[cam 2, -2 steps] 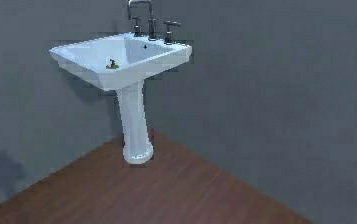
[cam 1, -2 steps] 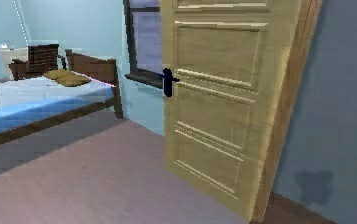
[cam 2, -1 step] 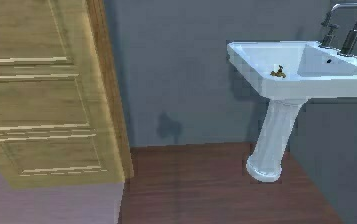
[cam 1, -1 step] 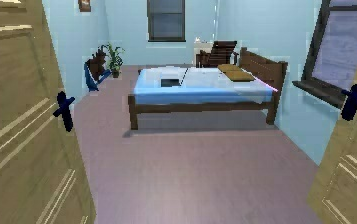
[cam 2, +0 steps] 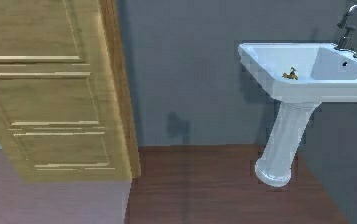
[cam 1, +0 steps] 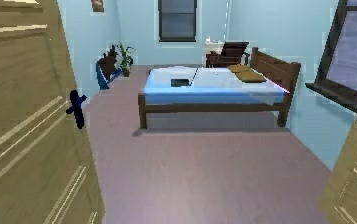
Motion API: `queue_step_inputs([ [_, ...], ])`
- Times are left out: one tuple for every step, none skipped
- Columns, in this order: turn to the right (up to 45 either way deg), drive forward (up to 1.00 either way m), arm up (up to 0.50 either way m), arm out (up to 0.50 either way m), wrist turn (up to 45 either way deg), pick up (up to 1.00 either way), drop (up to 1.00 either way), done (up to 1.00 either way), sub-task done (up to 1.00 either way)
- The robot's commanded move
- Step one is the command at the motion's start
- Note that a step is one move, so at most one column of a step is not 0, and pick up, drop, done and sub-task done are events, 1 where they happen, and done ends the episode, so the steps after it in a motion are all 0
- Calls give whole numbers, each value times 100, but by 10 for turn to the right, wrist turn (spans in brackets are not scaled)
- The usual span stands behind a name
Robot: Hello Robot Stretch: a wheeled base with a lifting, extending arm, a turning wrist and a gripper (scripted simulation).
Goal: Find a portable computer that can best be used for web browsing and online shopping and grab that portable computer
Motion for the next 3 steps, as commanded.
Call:
queue_step_inputs([
  [450,0,0,0,0,0,0,0,0],
  [450,0,0,0,0,0,0,0,0],
  [420,0,0,0,0,0,0,0,0],
])
